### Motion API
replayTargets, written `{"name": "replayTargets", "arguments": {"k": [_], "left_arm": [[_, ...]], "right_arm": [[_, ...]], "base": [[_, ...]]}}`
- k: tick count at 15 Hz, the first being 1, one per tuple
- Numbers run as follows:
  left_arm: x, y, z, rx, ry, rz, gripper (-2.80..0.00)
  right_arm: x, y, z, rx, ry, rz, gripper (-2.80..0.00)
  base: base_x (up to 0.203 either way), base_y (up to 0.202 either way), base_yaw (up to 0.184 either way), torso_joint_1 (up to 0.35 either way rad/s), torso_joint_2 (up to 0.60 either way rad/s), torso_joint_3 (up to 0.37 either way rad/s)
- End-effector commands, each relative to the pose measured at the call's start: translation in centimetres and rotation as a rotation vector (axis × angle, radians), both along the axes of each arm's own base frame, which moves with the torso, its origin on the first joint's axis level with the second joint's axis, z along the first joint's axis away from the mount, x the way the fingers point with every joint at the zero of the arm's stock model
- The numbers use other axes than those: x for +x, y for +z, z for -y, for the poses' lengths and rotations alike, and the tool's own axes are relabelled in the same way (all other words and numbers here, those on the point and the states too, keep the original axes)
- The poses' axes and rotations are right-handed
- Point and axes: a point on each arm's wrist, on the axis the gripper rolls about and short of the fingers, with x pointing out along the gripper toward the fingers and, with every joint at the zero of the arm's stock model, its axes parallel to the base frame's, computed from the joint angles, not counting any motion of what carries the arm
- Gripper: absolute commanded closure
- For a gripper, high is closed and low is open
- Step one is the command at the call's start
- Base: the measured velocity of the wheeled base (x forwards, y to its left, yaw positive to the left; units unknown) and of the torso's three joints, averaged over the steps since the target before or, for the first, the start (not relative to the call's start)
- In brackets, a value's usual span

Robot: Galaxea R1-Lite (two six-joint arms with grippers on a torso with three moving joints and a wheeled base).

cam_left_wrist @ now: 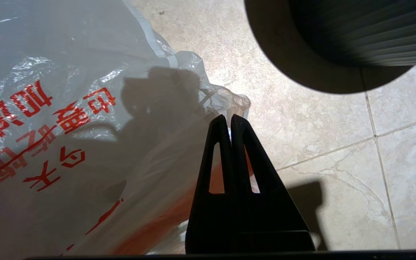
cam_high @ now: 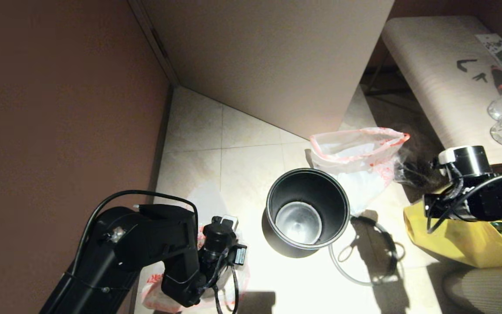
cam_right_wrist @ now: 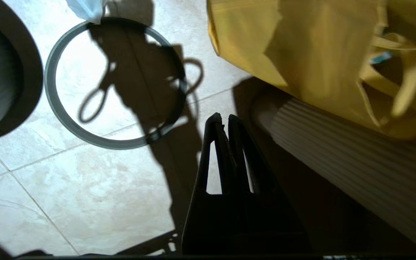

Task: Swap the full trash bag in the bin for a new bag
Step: Place the trash bag on the floor

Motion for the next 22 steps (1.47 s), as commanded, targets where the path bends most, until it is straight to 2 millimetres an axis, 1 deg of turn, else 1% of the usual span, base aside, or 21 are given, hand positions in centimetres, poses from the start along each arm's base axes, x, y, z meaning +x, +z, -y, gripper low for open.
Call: {"name": "replayTargets", "arguments": {"k": [1,4,6,7,8,10,12,14,16,18,20,22], "left_arm": [[0.0,0.1,0.0,-0.003,0.003,0.007,0.0],[0.0,0.0,0.0,-0.002,0.001,0.005,0.0],[0.0,0.0,0.0,-0.001,0.002,0.006,0.0],[0.0,0.0,0.0,-0.002,0.002,0.005,0.0],[0.0,0.1,0.0,-0.003,0.001,0.005,0.0],[0.0,0.0,0.0,-0.002,0.001,0.004,0.0],[0.0,0.0,0.0,-0.001,0.0,0.004,0.0],[0.0,0.0,0.0,-0.001,-0.001,0.004,0.0],[0.0,0.0,0.0,-0.001,0.0,0.004,0.0],[0.0,0.0,0.0,-0.001,-0.002,0.003,0.0],[0.0,0.0,0.0,-0.001,-0.001,0.003,0.0],[0.0,0.0,0.0,-0.001,-0.001,0.004,0.0]], "right_arm": [[-3.2,3.0,-0.4,-0.01,0.003,0.084,0.0],[-8.5,6.4,-1.2,-0.023,0.024,0.191,0.0],[-12.8,8.5,-1.8,-0.01,0.072,0.271,0.0],[-15.0,9.2,-1.9,0.001,0.096,0.309,0.0],[-16.9,9.4,-1.8,0.014,0.108,0.337,0.0],[-20.5,9.3,-1.2,0.056,0.105,0.404,0.0],[-23.3,8.9,-0.4,0.079,0.095,0.451,0.0],[-25.7,8.1,0.2,0.083,0.097,0.463,0.0],[-28.9,7.6,0.9,0.068,0.16,0.489,0.0],[-31.1,6.9,1.4,0.062,0.231,0.492,0.0],[-32.4,6.1,1.6,0.079,0.262,0.511,0.0],[-34.3,4.9,1.9,0.106,0.33,0.545,0.0]], "base": [[0.0,0.0,0.0,0.0,0.0,0.0],[0.0,0.0,0.0,0.0,0.0,0.0],[0.0,0.0,0.0,0.0,0.0,0.0],[0.0,0.0,0.0,0.0,0.0,0.0],[0.0,0.0,0.0,0.0,0.0,0.0],[0.0,0.0,0.0,0.0,0.0,0.0],[0.0,0.0,0.0,0.0,0.0,0.0],[0.0,0.0,0.0,0.0,0.0,0.0],[0.0,0.0,0.0,0.0,0.0,0.0],[0.0,0.0,0.0,0.0,0.0,0.0],[0.0,0.0,0.0,0.0,0.0,0.0],[0.0,0.0,0.0,0.0,0.0,0.0]]}}
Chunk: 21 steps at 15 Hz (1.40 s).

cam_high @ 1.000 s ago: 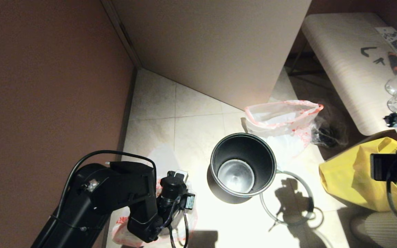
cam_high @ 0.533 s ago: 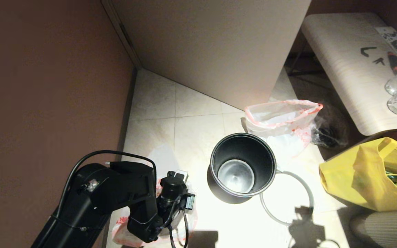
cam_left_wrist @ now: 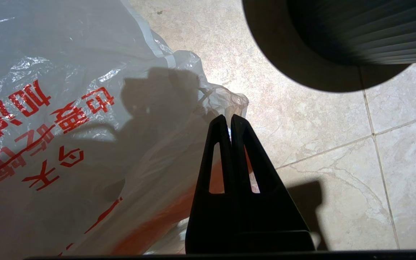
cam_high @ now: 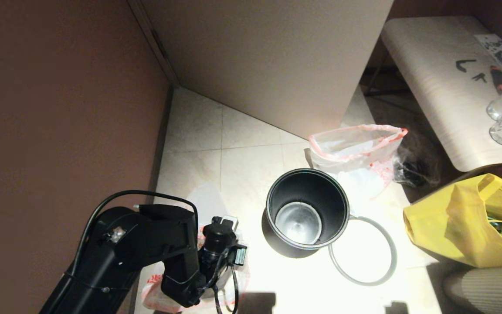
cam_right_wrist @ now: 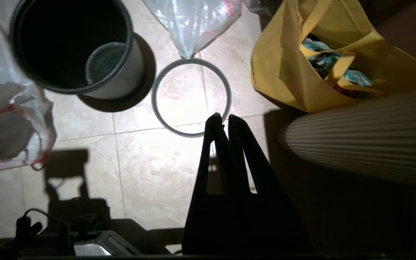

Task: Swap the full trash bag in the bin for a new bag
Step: Place the trash bag on the floor

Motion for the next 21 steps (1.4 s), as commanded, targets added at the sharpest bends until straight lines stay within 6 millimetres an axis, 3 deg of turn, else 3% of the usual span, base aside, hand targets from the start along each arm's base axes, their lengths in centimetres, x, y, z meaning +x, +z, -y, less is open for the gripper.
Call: {"name": "replayTargets", "arguments": {"k": [1,7,12,14,15,17,18,19,21], "left_arm": [[0.1,0.1,0.0,-0.003,0.002,0.008,0.0],[0.1,0.1,0.0,-0.004,-0.001,0.007,0.0],[0.1,0.1,0.0,-0.005,0.001,0.009,0.0],[0.0,0.0,-0.1,-0.002,0.002,0.004,0.0],[-1.0,-0.6,-0.6,0.021,0.002,-0.039,0.0],[-5.8,-2.7,-3.2,0.121,0.002,-0.225,0.0],[-9.7,-3.5,-5.3,0.201,0.002,-0.373,0.0],[-15.0,-3.4,-8.1,0.305,0.002,-0.565,0.0],[-23.2,-0.4,-12.6,0.477,0.002,-0.884,0.0]], "right_arm": [[-2.3,-1.0,0.4,0.017,0.032,0.076,0.0],[-3.5,-1.1,-0.2,-0.011,-0.084,0.076,0.0],[-5.3,-6.4,-0.6,-0.035,-0.006,0.151,0.0],[-4.0,-8.4,-0.7,-0.05,0.024,0.147,0.0],[-3.2,-9.2,-0.7,-0.059,0.03,0.184,0.0],[-2.1,-10.5,-0.8,-0.083,0.051,0.259,0.0],[-1.8,-11.0,-0.8,-0.075,0.07,0.261,0.0],[-1.8,-11.5,-0.8,-0.065,0.076,0.233,0.0],[-1.8,-11.4,-0.9,-0.062,0.085,0.237,0.0]], "base": [[0.0,0.0,0.0,0.0,0.0,0.0],[0.0,0.0,0.0,0.0,0.0,0.0],[0.0,0.0,0.0,0.0,0.0,0.0],[0.0,0.0,0.0,0.0,0.0,0.0],[0.0,0.0,0.0,0.0,0.0,0.0],[0.0,0.0,0.0,0.0,0.0,0.0],[0.0,0.0,0.0,0.0,0.0,0.0],[0.0,0.0,0.0,0.0,0.0,0.0],[0.0,0.0,0.0,0.0,0.0,0.0]]}}
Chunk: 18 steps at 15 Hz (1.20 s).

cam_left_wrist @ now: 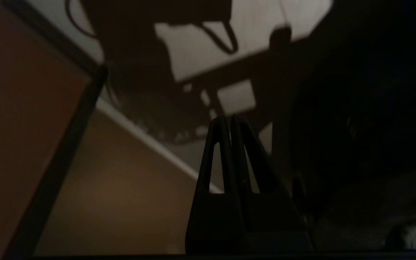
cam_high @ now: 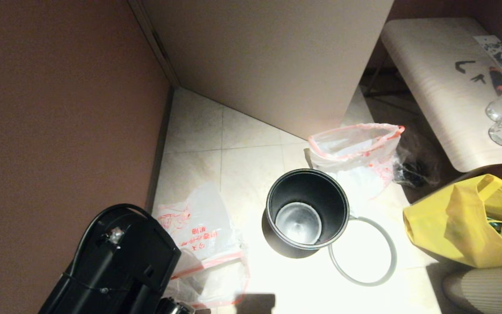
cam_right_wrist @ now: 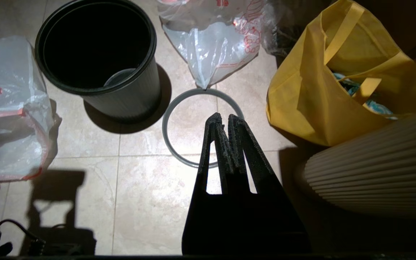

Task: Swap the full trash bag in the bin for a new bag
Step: Place the trash bag on the floor, then pick up a new trash bag

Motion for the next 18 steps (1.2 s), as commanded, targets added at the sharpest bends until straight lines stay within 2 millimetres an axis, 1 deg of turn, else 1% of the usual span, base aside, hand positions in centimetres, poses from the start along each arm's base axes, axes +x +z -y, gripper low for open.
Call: {"name": "replayTargets", "arguments": {"k": [1,2,3,4,5,6,7,8,9,10,11,12,13,14,15,18], "left_arm": [[-7.7,4.1,-4.1,0.167,0.0,-0.308,0.0],[-9.2,5.4,-5.0,0.206,0.0,-0.379,0.0],[-10.0,6.2,-5.4,0.227,0.001,-0.418,0.0],[-10.1,6.3,-5.4,0.229,0.001,-0.421,0.0],[-9.5,5.7,-5.1,0.213,0.001,-0.392,0.0],[-8.0,4.3,-4.3,0.175,0.001,-0.322,0.0],[-5.5,2.5,-3.0,0.119,0.001,-0.216,0.0],[-2.4,0.9,-1.3,0.05,0.001,-0.088,0.0],[2.2,-0.5,1.2,-0.044,0.002,0.087,0.0],[7.8,-0.8,4.2,-0.155,0.002,0.294,0.0],[11.8,-0.2,6.3,-0.233,0.003,0.439,0.0],[14.8,0.9,7.9,-0.296,0.003,0.555,0.0],[16.9,2.0,9.1,-0.342,0.004,0.642,0.0],[18.1,2.7,9.7,-0.368,0.004,0.689,0.0],[18.4,2.9,9.9,-0.377,0.005,0.704,0.0],[18.4,2.9,9.9,-0.376,0.004,0.704,0.0]], "right_arm": [[0.1,-0.1,0.0,0.005,0.002,-0.006,0.0],[0.1,-0.1,0.0,0.03,0.001,-0.006,0.0],[0.1,-0.1,0.0,0.056,-0.006,-0.006,0.0],[0.1,-0.1,0.0,0.055,-0.006,-0.006,0.0],[0.1,-0.1,0.0,0.055,-0.006,-0.006,0.0],[0.1,-0.1,0.0,0.055,-0.006,-0.006,0.0],[0.1,-0.1,0.0,0.055,-0.006,-0.006,0.0],[0.1,-0.1,0.0,0.055,-0.006,-0.006,0.0],[0.1,-0.1,0.0,0.055,-0.006,-0.006,0.0],[0.1,-0.1,0.0,0.055,-0.006,-0.006,0.0],[0.1,-0.1,0.0,0.055,-0.006,-0.006,0.0],[0.1,-0.1,0.0,0.055,-0.006,-0.006,0.0],[0.1,-0.1,0.0,0.055,-0.006,-0.006,0.0],[0.1,-0.1,0.0,0.055,-0.006,-0.006,0.0],[0.1,-0.1,0.0,0.055,-0.006,-0.006,0.0],[0.1,-0.1,0.0,0.055,-0.006,-0.006,0.0]], "base": [[0.0,0.0,0.0,0.0,0.0,0.0],[0.0,0.0,0.0,0.0,0.0,0.0],[0.0,0.0,0.0,0.0,0.0,0.0],[0.0,0.0,0.0,0.0,0.0,0.0],[0.0,0.0,0.0,0.0,0.0,0.0],[0.0,0.0,0.0,0.0,0.0,0.0],[0.0,0.0,0.0,0.0,0.0,0.0],[0.0,0.0,0.0,0.0,0.0,0.0],[0.0,0.0,0.0,0.0,0.0,0.0],[0.0,0.0,0.0,0.0,0.0,0.0],[0.0,0.0,0.0,0.0,0.0,0.0],[0.0,0.0,0.0,0.0,0.0,0.0],[0.0,0.0,0.0,0.0,0.0,0.0],[0.0,0.0,0.0,0.0,0.0,0.0],[0.0,0.0,0.0,0.0,0.0,0.0],[0.0,0.0,0.0,0.0,0.0,0.0]]}}
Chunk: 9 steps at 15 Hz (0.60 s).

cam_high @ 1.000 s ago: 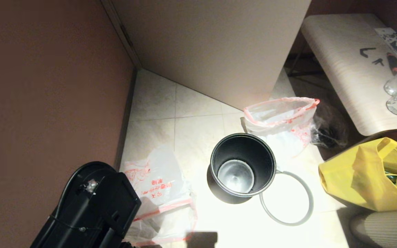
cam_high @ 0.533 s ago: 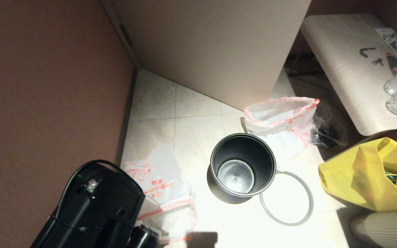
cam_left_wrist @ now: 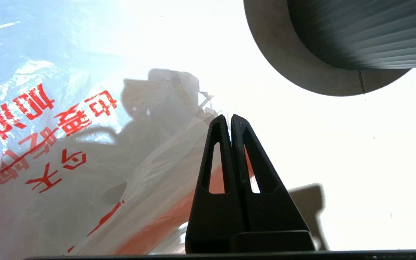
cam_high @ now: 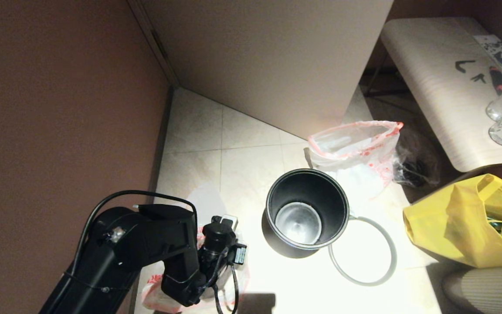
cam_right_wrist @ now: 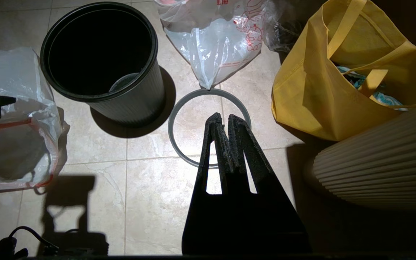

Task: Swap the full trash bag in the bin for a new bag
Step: Pick up a new trash bag

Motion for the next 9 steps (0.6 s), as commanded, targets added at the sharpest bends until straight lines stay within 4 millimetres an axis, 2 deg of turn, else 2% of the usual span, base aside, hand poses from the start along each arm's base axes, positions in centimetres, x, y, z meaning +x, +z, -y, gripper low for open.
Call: {"name": "replayTargets", "arguments": {"k": [1,9], "left_arm": [[0.19,0.13,0.11,-0.007,0.001,0.014,0.0],[0.48,0.1,0.22,-0.009,0.009,0.024,0.0]], "right_arm": [[0.02,0.01,0.0,0.0,0.001,-0.002,0.0],[0.02,0.01,0.0,0.0,0.001,-0.002,0.0]], "base": [[0.0,0.0,0.0,0.0,0.0,0.0],[0.0,0.0,0.0,0.0,0.0,0.0]]}}
